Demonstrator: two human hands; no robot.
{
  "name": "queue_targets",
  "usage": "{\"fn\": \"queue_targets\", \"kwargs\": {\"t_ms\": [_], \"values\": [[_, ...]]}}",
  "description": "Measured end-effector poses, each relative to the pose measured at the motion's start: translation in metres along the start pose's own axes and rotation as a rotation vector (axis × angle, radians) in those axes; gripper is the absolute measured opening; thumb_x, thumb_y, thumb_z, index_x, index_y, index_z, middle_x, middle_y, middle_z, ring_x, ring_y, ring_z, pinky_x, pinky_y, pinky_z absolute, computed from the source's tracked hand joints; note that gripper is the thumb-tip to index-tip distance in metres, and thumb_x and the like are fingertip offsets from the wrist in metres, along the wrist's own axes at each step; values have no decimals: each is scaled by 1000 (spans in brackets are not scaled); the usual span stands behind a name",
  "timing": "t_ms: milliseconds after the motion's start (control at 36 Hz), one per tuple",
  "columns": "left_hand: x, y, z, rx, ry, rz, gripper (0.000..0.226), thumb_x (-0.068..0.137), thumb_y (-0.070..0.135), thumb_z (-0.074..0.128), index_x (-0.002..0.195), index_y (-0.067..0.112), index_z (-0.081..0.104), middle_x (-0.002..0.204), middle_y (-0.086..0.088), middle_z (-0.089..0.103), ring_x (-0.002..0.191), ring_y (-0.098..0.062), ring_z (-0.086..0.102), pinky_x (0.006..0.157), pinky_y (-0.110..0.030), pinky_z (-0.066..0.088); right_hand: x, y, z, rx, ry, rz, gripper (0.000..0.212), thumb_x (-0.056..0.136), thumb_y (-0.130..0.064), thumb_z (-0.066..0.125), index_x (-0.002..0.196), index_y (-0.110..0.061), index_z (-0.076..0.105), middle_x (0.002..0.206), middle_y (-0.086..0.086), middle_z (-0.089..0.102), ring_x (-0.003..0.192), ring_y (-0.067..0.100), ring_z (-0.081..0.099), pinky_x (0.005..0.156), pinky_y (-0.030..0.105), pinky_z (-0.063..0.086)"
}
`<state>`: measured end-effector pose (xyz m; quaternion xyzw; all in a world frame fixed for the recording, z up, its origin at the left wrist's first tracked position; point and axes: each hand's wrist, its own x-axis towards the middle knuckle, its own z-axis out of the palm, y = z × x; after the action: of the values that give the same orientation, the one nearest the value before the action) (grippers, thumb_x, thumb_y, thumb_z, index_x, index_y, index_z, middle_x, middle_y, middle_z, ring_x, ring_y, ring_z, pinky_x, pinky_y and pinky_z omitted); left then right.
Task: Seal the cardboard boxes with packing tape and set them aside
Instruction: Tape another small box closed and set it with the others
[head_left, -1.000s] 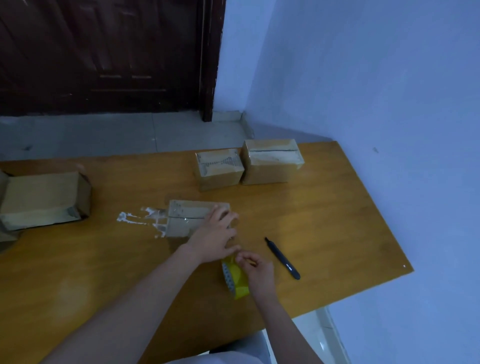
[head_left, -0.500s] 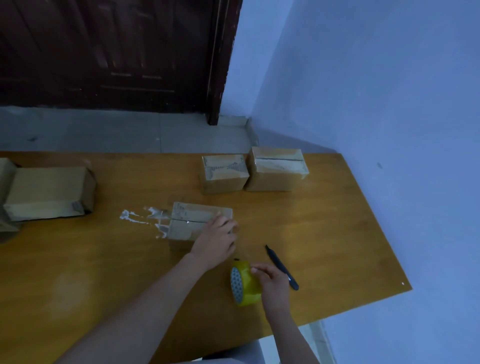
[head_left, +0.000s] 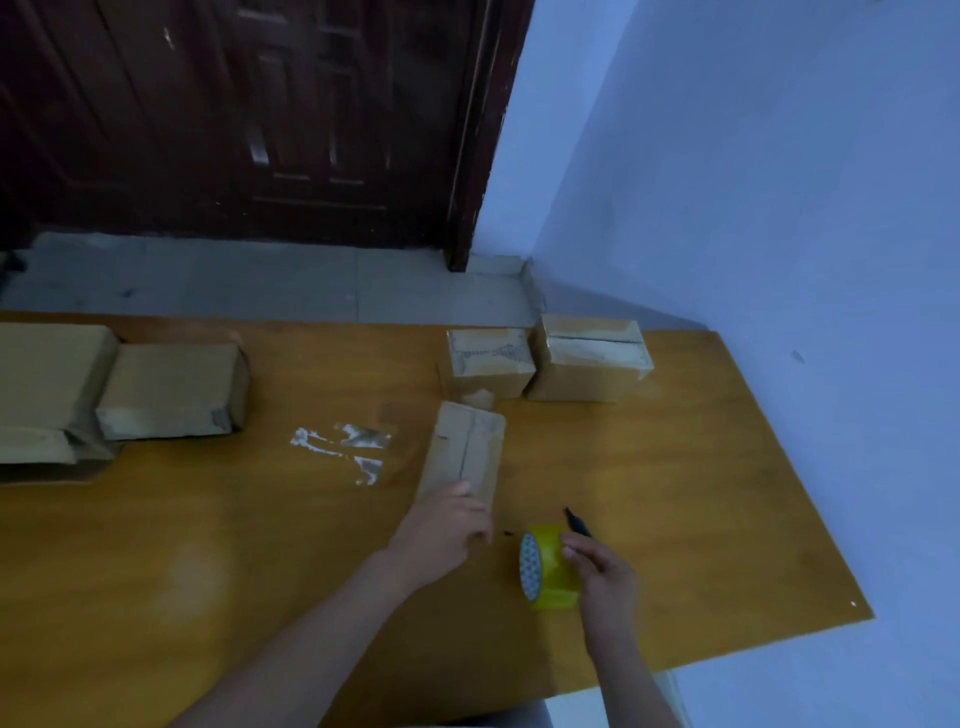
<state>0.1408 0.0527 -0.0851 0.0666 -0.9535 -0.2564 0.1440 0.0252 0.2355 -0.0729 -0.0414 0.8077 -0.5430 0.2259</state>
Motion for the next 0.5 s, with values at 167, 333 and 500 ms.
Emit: {"fn": "queue_targets", "kwargs": {"t_ms": [167,333,500], "values": [[13,17,-15,-59,144,-388,36,82,25,59,118,16,61,126,-2,54,122,-19,39,100,-46,40,2,-6,-13,62,68,-6,23,81,8,63,75,-12,72,89,2,72,90,19,64,76,27,45],[48,15,-16,195,-364,-675,109,82,63,57,151,15,-12,158,-20,-8,145,-37,-6,116,-51,-7,2,-10,-21,76,100,-23,20,80,8,64,76,-11,72,85,-1,72,87,16,64,80,29,46],[52,-20,-39,361,-526,-407,100,78,38,70,150,21,3,152,-10,12,144,-29,5,112,-59,-11,-2,-11,-25,106,103,-29,20,80,6,65,76,-12,73,83,-5,72,85,6,63,72,19,44]]}}
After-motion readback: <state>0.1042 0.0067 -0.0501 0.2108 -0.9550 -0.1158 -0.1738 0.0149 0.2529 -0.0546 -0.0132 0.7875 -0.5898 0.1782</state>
